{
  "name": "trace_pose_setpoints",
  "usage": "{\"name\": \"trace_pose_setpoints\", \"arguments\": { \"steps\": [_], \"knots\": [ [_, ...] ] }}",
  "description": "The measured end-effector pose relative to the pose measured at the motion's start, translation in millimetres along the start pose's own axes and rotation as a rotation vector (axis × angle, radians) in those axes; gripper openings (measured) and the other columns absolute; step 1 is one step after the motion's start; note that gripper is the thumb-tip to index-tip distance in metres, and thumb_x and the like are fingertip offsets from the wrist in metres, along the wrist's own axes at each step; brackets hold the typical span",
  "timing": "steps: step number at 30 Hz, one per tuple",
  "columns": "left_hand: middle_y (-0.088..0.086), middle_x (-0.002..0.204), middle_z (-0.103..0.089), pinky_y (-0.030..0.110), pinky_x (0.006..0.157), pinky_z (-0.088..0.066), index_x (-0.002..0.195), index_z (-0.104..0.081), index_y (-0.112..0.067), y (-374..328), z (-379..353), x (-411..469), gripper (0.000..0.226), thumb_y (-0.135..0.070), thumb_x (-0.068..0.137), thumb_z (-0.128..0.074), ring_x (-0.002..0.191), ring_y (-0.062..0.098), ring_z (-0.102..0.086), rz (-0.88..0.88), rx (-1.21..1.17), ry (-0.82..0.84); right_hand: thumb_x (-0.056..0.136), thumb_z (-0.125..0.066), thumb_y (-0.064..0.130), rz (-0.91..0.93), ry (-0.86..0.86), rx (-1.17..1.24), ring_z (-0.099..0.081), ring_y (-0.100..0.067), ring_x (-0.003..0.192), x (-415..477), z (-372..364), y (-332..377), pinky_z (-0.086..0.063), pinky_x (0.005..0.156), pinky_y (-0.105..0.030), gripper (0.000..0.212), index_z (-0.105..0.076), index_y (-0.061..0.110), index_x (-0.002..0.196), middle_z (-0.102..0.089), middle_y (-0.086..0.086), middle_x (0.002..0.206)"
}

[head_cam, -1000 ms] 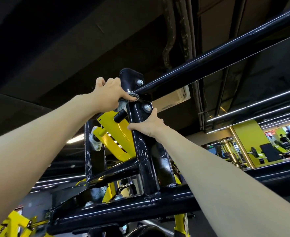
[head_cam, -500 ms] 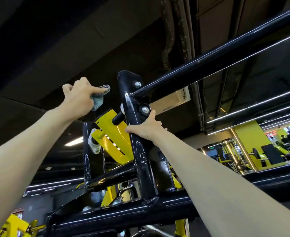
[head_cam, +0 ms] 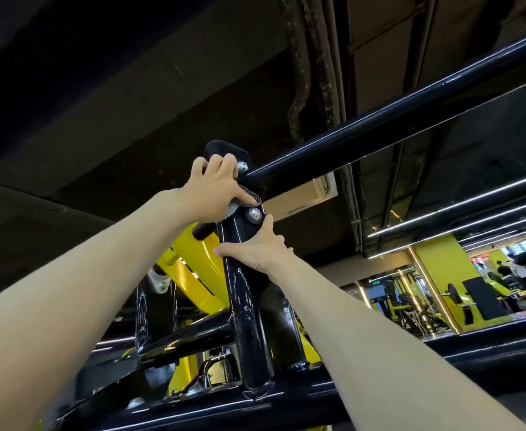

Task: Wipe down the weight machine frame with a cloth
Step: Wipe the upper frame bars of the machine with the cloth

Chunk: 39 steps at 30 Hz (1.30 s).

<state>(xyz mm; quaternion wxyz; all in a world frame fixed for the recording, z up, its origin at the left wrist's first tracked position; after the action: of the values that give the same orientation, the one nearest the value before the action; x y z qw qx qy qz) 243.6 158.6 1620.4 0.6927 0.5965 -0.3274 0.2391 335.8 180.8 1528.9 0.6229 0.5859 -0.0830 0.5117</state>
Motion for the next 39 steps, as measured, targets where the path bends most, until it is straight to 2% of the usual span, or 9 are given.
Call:
{"name": "trace_pose_setpoints", "arguments": {
  "steps": [5, 10, 12, 14, 16, 23, 28, 33, 39],
  "knots": [
    [0.015, 0.147, -0.008, 0.053, 0.111, -0.011, 0.145, -0.018, -0.053, -20.3, 3.1, 19.4, 0.061, -0.029, 0.097, -0.049, 0.137, 0.037, -0.009, -0.064, 0.332, 0.138, 0.067, -0.072, 0.065, -0.019, -0.022, 0.016, -0.023, -0.035, 0.142, 0.0, -1.2, -3.8, -0.007, 0.119, -0.049, 0.131, 0.008, 0.006, 0.152, -0.021, -0.020, 0.154],
    [0.019, 0.152, -0.009, 0.061, 0.109, -0.018, 0.149, 0.003, -0.044, -44.5, -5.5, 12.0, 0.075, -0.046, 0.093, -0.047, 0.138, 0.040, -0.017, -0.051, 0.635, 0.371, 0.066, -0.071, 0.067, -0.021, -0.023, 0.023, -0.022, -0.034, 0.142, 1.2, -4.0, -5.1, -0.007, 0.118, -0.049, 0.129, 0.003, 0.006, 0.152, -0.023, -0.018, 0.154],
    [0.014, 0.154, -0.020, 0.064, 0.102, -0.033, 0.150, 0.000, -0.043, -41.0, -0.5, 14.5, 0.073, -0.039, 0.096, -0.049, 0.138, 0.041, -0.025, -0.027, 0.518, 0.490, 0.066, -0.071, 0.065, -0.014, -0.026, 0.024, -0.021, -0.034, 0.143, 1.9, -4.2, -5.3, -0.006, 0.118, -0.049, 0.127, 0.002, 0.008, 0.152, -0.022, -0.018, 0.154],
    [0.011, 0.145, -0.038, 0.043, 0.089, -0.049, 0.149, -0.001, -0.047, -39.3, 7.4, 19.2, 0.073, -0.029, 0.098, -0.050, 0.125, 0.034, -0.046, -0.145, 0.480, 0.472, 0.066, -0.071, 0.065, -0.018, -0.025, 0.030, -0.020, -0.035, 0.143, 3.2, -2.7, -5.4, -0.006, 0.119, -0.049, 0.126, 0.002, 0.009, 0.152, -0.020, -0.019, 0.154],
    [0.008, 0.139, -0.046, 0.030, 0.077, -0.047, 0.148, -0.001, -0.048, -36.4, 11.5, 20.7, 0.072, -0.026, 0.099, -0.048, 0.115, 0.026, -0.054, -0.243, 0.511, 0.441, 0.066, -0.070, 0.066, -0.031, -0.020, 0.022, -0.020, -0.036, 0.143, 3.1, -2.3, -5.1, -0.006, 0.119, -0.049, 0.126, 0.002, 0.009, 0.152, -0.020, -0.019, 0.154],
    [0.002, 0.135, -0.052, 0.031, 0.072, -0.036, 0.145, -0.034, -0.036, -49.5, 12.0, 25.2, 0.049, -0.032, 0.098, -0.043, 0.113, 0.024, -0.056, -0.216, 0.347, 0.345, 0.065, -0.070, 0.069, -0.014, -0.027, -0.020, -0.026, -0.034, 0.141, 0.1, 0.4, -1.6, -0.007, 0.119, -0.051, 0.124, -0.006, 0.006, 0.151, -0.030, -0.017, 0.151],
    [0.004, 0.132, -0.052, 0.032, 0.070, -0.039, 0.145, -0.026, -0.050, -17.6, 11.3, -3.9, 0.055, -0.026, 0.097, -0.038, 0.107, 0.025, -0.059, -0.086, 0.067, 0.255, 0.065, -0.070, 0.069, -0.017, -0.033, -0.024, -0.028, -0.032, 0.140, -2.0, 3.1, -1.6, -0.007, 0.119, -0.050, 0.122, -0.010, 0.006, 0.150, -0.034, -0.016, 0.150],
    [0.002, 0.128, -0.053, 0.029, 0.067, -0.043, 0.137, -0.032, -0.059, 11.3, -6.9, -24.3, 0.063, -0.014, 0.092, -0.038, 0.083, 0.017, -0.053, 0.108, -0.325, 0.160, 0.064, -0.071, 0.068, -0.028, -0.039, -0.016, -0.029, -0.034, 0.139, -2.6, 0.4, -1.8, -0.008, 0.119, -0.050, 0.123, -0.009, 0.007, 0.150, -0.033, -0.016, 0.149],
    [0.001, 0.119, -0.058, 0.034, 0.057, -0.057, 0.136, -0.029, -0.059, 45.9, -36.6, -45.1, 0.081, 0.001, 0.082, -0.039, 0.059, 0.018, -0.066, 0.253, -0.729, 0.049, 0.067, -0.071, 0.064, -0.022, -0.041, -0.016, -0.024, -0.035, 0.142, -3.5, 0.2, 0.1, -0.003, 0.119, -0.049, 0.123, -0.002, 0.006, 0.151, -0.029, -0.019, 0.151]
  ]
}}
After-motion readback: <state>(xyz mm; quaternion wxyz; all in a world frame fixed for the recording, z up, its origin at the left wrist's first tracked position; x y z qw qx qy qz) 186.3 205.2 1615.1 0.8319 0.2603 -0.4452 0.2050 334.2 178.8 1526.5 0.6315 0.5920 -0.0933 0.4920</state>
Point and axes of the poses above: each hand's wrist, its own x-axis towards the middle knuckle, its own z-axis out of the back of the hand, y = z × x, the point moved 6 cm from there along x, towards the middle knuckle
